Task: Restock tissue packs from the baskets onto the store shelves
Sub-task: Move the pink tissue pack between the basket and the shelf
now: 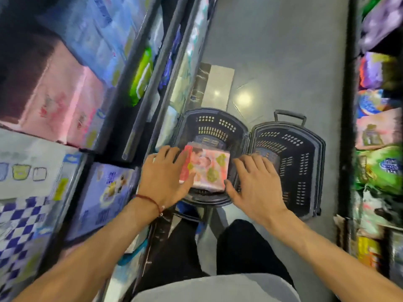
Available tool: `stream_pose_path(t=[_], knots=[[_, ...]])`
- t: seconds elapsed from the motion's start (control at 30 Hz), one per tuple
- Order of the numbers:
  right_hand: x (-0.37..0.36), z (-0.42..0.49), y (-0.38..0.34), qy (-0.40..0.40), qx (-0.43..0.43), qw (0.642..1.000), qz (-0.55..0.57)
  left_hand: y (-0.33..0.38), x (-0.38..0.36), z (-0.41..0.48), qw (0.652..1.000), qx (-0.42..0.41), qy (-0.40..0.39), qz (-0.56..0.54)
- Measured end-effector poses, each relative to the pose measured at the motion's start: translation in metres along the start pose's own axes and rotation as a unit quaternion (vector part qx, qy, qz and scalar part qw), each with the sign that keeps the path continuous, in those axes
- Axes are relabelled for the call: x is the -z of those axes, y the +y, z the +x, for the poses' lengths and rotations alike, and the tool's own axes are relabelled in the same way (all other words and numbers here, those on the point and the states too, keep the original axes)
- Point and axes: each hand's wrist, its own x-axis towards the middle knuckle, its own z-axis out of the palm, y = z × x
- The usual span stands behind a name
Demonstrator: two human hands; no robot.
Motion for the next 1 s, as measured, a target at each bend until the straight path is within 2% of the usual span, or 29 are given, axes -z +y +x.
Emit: stream_pose_path(t=[0.23, 0.43, 0.57, 0.73, 0.8, 0.87, 1.0], knots=[[-0.055, 0.043, -0.002, -0.031, -0.059, 0.997, 0.039, -0.025, -0.053, 0.049, 0.999, -0.02, -0.043, -0.024], [-0.144, 0.074, 0.004, -0.077, -0.122, 0.981, 0.133, -0.03, -0.139, 0.079, 0.991, 0.035, -0.114, -0.064], [-0.213, 0.093, 0.006, -0.153, -0.218, 0.923, 0.277, -0.035, -0.207, 0.096, 0.958, 0.146, -0.172, -0.179], [-0.306, 0.116, 0.01, -0.177, -0.304, 0.849, 0.394, -0.043, -0.298, 0.128, 0.91, 0.234, -0.22, -0.261], [-0.343, 0.123, 0.011, -0.15, -0.356, 0.814, 0.434, -0.051, -0.337, 0.138, 0.887, 0.267, -0.23, -0.297], [-0.378, 0.126, 0.01, -0.117, -0.384, 0.794, 0.457, -0.06, -0.374, 0.145, 0.864, 0.3, -0.231, -0.333], [-0.405, 0.136, -0.002, -0.09, -0.432, 0.751, 0.491, -0.069, -0.42, 0.155, 0.802, 0.362, -0.261, -0.397]])
